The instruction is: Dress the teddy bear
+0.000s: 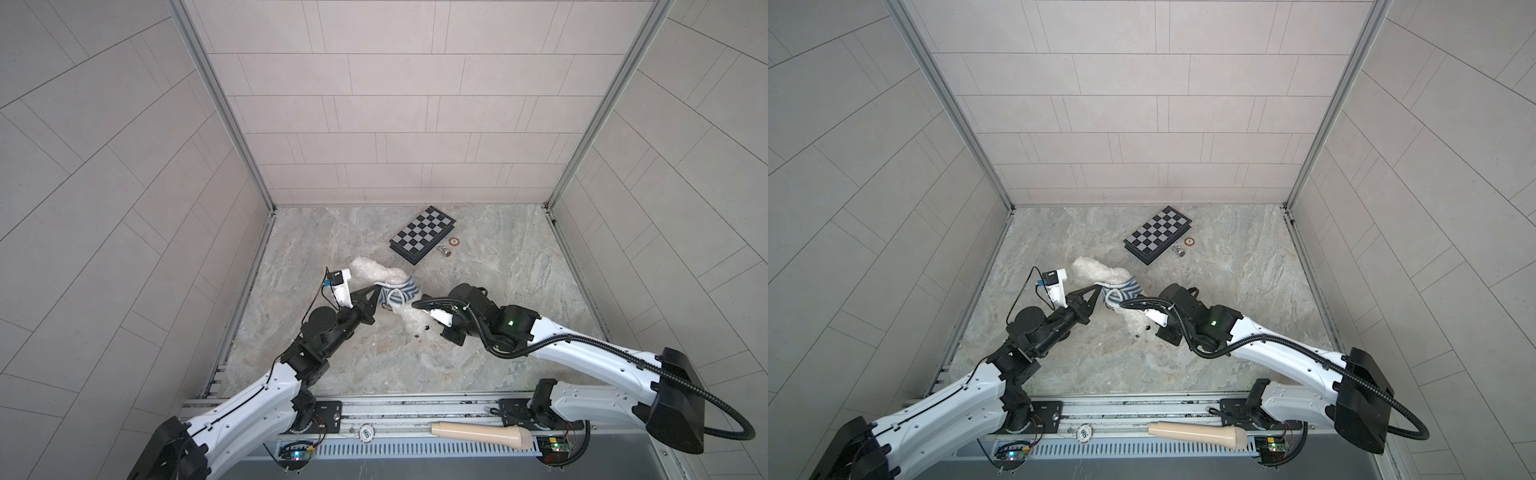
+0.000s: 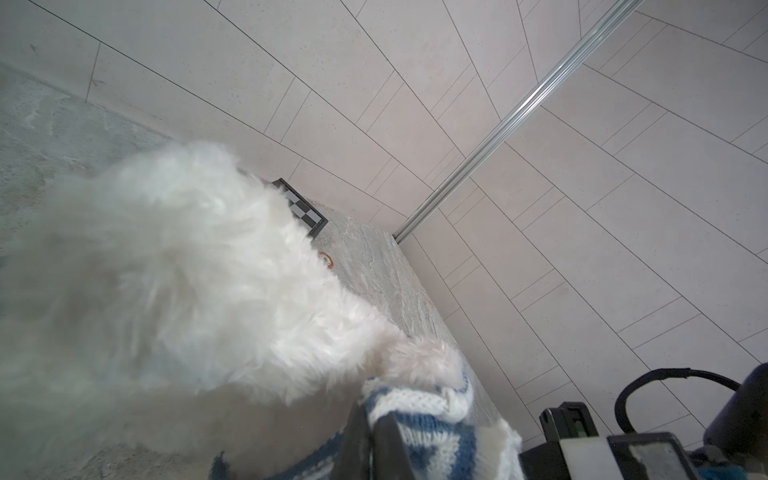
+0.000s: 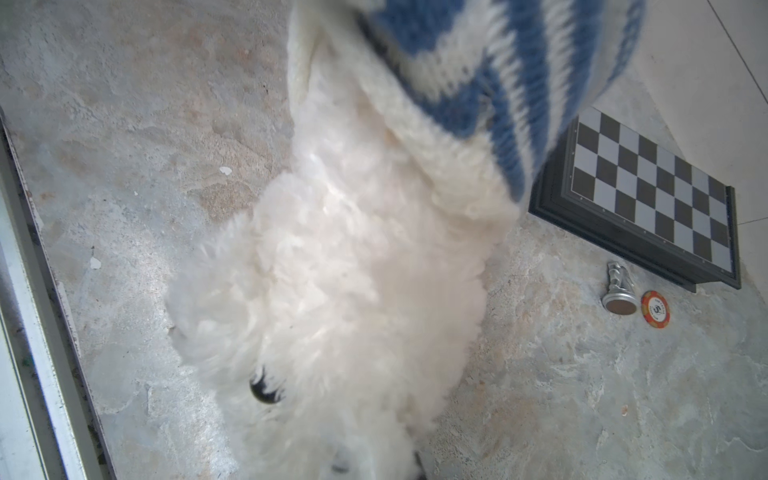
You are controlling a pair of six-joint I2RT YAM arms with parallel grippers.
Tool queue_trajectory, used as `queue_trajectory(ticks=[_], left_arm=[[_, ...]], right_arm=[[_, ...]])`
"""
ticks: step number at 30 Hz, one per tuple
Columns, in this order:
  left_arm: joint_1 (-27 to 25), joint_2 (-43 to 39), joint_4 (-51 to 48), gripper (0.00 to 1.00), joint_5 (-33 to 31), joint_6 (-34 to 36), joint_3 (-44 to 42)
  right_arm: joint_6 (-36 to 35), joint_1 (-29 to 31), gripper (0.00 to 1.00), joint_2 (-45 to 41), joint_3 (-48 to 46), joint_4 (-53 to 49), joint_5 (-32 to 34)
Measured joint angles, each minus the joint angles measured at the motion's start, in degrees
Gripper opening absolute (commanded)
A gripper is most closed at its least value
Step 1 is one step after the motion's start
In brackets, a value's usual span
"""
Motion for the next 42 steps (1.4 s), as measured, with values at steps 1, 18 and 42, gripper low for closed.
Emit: queue_trajectory(ticks=[1,18,42], left_arm=[[0.0,0.8,0.7,0.0,0.9,0.0,0.0],[0.3,0.3,7.4,0.0,5.1,-3.3,-0.5],[-6.0,-4.8,-16.9,0.37,6.2,9.4,3.4]], right_arm=[[-0.4,0.5,0.0,0.8,0.2,-0.5,0.7],[-6.0,7.9,0.0,3.0,0.7,0.7,7.8],[-12.1,10.7,0.0,-6.3,-4.2,4.1,17.0]])
